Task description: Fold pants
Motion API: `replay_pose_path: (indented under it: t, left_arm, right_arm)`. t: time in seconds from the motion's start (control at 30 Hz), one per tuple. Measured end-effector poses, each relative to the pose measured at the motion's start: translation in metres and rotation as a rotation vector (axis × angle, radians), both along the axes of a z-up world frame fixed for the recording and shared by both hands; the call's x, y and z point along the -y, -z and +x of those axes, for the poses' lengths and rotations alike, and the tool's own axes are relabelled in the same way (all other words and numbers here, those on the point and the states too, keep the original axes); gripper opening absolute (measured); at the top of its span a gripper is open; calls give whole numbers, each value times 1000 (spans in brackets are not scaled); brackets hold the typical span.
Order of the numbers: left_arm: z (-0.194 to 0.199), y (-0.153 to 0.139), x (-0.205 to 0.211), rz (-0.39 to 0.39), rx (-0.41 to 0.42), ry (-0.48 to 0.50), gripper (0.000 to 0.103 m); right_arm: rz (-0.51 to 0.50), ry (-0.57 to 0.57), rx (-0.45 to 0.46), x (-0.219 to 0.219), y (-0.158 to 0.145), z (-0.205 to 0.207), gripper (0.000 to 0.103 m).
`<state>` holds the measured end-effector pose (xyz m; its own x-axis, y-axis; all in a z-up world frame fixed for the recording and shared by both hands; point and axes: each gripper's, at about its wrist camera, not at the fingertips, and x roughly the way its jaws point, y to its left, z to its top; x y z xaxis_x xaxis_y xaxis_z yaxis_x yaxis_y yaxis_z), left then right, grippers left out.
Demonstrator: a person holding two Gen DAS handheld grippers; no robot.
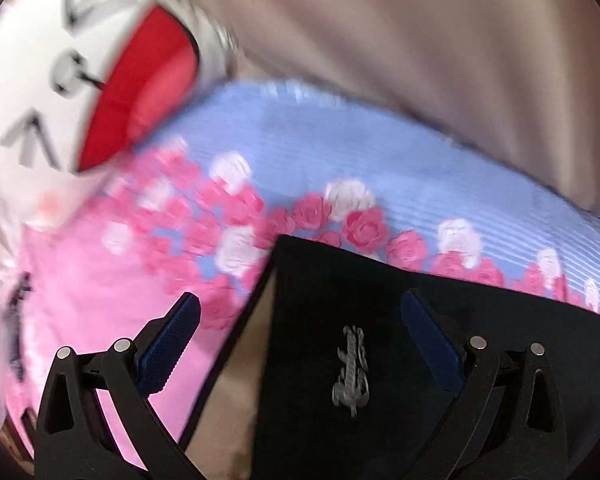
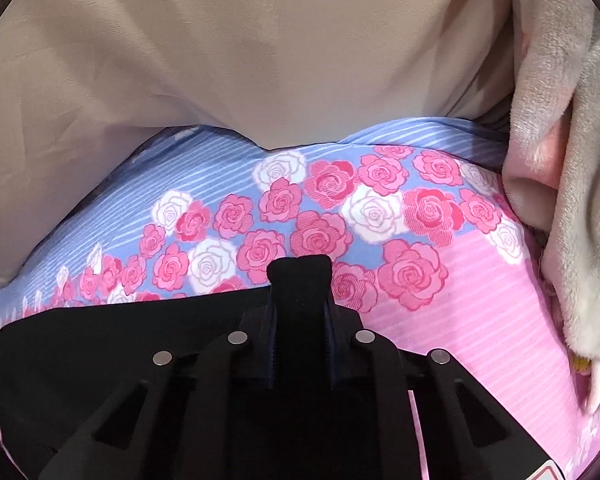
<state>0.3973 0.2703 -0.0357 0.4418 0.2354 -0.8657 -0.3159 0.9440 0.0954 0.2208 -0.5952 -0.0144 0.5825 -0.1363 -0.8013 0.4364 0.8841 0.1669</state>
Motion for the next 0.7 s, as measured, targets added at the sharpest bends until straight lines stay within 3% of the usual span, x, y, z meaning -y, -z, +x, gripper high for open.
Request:
replay_pose_path:
  t: [0.03,0.1,0.17,0.23,0.37,0.53,0.63,0.7]
  left_arm:
    - [8,10,-3,-6,-29,-5,94]
    - [12,14,-8,-75,4,-21,71]
    - [12,6,-3,-105,12,-44,18]
    - [5,-9,3,-143,39,-9,4]
    - [-42,-63,9,-169,185,63,4]
    - [-143,-122,6,-228,334,187,5]
    - [-208,-125,9,-199,336,238,5]
    - [-231,-113,5,-156,316,254,6]
  right_arm:
    - [1,9,2,-1,0,-1,16]
    - [7,28,6,-2,0,-4,16]
    - [5,39,8,-4,-3,-5,16]
    - [4,39,31,-10,-10,-8,13]
    - [-15,17,153,-23,-44,-32,12]
    - [-44,-84,344,-51,-102,-98,12]
    - [-59,-108,362,-60,-108,-147,12]
    - [-61,-107,339,-60,-100,-179,12]
